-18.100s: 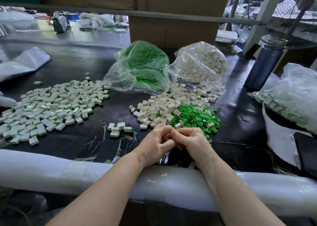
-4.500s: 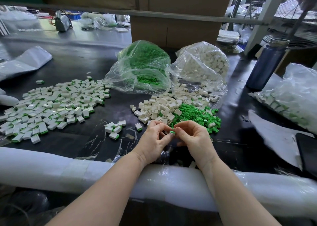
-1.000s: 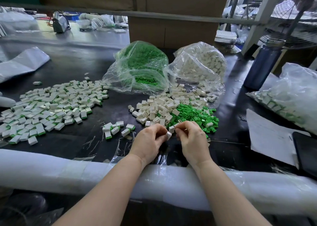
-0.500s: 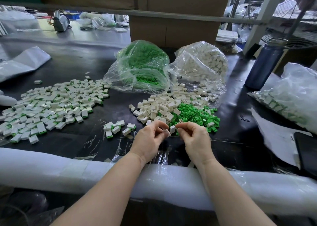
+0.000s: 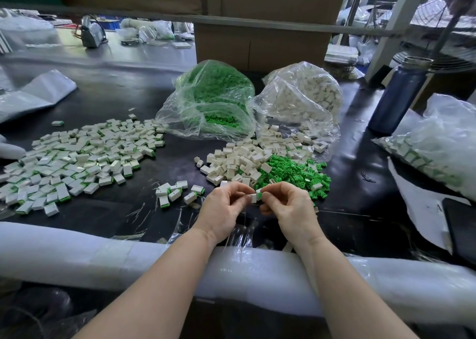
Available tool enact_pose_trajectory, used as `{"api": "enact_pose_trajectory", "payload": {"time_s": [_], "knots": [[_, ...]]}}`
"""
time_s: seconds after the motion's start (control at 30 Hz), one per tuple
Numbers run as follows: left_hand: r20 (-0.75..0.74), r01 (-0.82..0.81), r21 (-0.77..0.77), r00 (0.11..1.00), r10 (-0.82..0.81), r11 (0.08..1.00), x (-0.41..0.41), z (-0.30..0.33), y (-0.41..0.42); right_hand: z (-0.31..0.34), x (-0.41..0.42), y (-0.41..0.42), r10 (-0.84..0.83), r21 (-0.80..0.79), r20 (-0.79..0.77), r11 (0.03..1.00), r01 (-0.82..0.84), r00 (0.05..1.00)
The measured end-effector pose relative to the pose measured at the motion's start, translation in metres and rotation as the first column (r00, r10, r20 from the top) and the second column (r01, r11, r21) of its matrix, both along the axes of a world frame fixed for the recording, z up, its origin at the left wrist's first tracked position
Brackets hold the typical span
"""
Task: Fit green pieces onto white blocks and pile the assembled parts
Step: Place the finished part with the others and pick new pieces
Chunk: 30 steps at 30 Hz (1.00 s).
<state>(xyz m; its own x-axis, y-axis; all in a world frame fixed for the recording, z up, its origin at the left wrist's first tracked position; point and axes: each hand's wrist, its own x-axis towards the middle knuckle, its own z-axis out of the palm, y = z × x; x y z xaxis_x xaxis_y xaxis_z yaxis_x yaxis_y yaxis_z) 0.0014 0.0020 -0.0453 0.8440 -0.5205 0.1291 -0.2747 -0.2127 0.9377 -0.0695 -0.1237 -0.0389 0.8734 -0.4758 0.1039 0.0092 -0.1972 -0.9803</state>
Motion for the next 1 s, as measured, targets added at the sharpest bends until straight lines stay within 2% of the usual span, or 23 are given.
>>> {"api": "enact_pose_trajectory", "payload": {"time_s": [0.33, 1.0], "knots": [[-0.034, 0.039, 0.003, 0.999, -0.039, 0.999, -0.0008, 0.0008, 0.0011, 0.0024, -0.0022, 0.0029, 0.03, -0.067, -0.025, 0.997, -0.031, 0.999], [-0.052, 0.086, 0.049, 0.995, -0.084, 0.995, -0.0057, 0.007, 0.0007, 0.0023, -0.0033, -0.0004, 0.078, -0.057, -0.038, 0.995, -0.08, 0.996]]}}
